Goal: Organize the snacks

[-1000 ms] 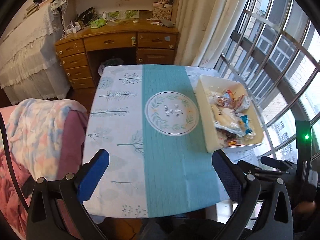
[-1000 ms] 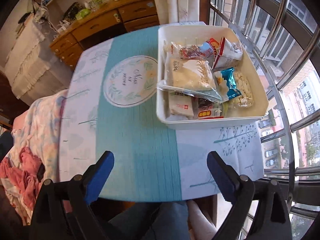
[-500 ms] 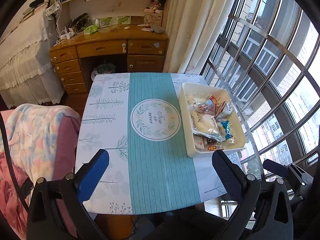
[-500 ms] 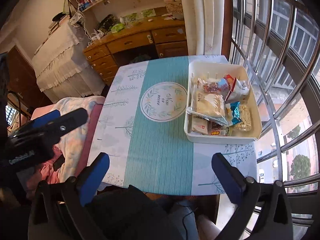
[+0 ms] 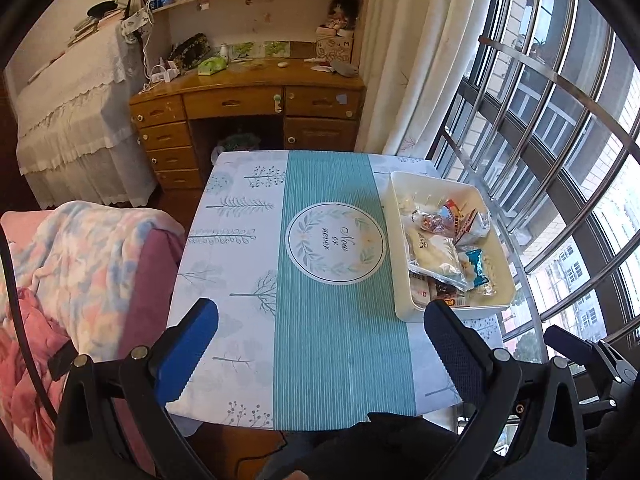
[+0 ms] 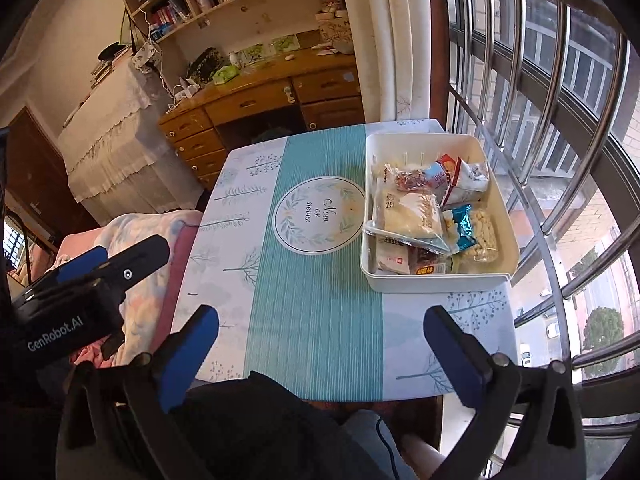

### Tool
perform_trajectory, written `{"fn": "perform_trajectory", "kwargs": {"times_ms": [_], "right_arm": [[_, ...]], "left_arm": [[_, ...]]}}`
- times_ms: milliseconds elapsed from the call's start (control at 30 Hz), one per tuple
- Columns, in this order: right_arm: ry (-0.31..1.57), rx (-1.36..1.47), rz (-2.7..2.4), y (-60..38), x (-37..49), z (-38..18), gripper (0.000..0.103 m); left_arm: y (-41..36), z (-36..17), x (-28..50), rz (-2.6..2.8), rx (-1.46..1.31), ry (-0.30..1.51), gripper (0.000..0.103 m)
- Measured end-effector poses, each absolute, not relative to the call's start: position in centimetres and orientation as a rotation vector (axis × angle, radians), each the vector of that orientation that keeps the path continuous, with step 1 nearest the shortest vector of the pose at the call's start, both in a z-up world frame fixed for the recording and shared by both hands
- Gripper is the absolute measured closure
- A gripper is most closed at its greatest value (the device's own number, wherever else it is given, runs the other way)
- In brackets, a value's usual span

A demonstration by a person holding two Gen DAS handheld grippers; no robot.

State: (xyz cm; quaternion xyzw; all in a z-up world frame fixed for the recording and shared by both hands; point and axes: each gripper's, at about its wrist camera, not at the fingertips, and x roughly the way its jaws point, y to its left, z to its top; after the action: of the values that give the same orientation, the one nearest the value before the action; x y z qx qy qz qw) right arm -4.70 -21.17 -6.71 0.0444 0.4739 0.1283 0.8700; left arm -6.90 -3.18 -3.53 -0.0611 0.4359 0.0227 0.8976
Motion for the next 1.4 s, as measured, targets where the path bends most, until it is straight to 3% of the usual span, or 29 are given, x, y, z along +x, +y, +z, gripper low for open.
{"fn": "perform_trajectory", "kwargs": {"times_ms": [1400], "right_arm": [[0.987, 0.074, 0.273, -21.7, -3.6, -6.9, 0.0]], "left_arm": [[-4.6, -3.3, -6.7, 0.051, -0.076, 0.878, 0.001]]}}
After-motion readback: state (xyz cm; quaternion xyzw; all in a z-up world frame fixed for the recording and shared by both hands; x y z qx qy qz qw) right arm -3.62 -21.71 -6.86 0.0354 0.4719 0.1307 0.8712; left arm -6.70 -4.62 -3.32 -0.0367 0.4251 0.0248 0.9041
